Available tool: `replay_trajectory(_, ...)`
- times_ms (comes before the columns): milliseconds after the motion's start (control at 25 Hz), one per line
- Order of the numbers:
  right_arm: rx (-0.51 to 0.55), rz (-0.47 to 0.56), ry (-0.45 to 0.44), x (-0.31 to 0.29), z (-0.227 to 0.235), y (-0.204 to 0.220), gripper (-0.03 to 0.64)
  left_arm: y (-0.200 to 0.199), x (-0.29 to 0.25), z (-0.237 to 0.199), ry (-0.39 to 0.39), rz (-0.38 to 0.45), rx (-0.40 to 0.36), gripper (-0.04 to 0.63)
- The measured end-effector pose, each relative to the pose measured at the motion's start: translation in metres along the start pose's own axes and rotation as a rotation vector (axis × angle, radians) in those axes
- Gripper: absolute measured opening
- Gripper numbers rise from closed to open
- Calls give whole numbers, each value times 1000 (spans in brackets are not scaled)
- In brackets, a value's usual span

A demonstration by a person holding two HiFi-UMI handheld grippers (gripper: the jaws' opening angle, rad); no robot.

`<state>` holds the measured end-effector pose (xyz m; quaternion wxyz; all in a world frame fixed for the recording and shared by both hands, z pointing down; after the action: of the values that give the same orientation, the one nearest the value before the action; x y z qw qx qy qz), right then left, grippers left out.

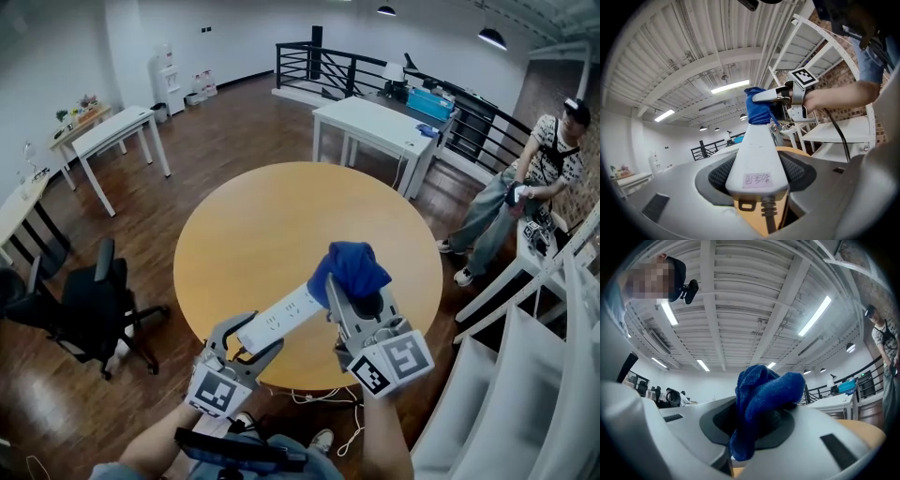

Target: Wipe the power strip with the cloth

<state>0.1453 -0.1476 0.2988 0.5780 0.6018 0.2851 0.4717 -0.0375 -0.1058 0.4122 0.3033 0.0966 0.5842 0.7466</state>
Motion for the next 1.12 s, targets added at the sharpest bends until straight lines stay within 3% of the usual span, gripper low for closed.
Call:
replay_trajectory(160,15,25,37,2,10,-11,67,0,-1,0,3,-3,-2,291)
replay_trajectory(360,23,11,15,4,1,-4,67,-1,-6,1,4,-5,4,291)
replay_trajectory(1120,-52,-42,-221,4,-95,35,67,-5,-12,-7,-15,15,55,290)
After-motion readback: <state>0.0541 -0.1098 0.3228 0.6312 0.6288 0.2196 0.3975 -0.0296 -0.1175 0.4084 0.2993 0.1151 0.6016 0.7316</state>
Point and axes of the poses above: the fingertips, and each gripper's own axes: x backward along the fingers, z to its right, y out of its underside, the point moved 6 cm from there along x, backward along the fingers, and after that the axes turned 10 degrees about y, right-handed, at the moved point
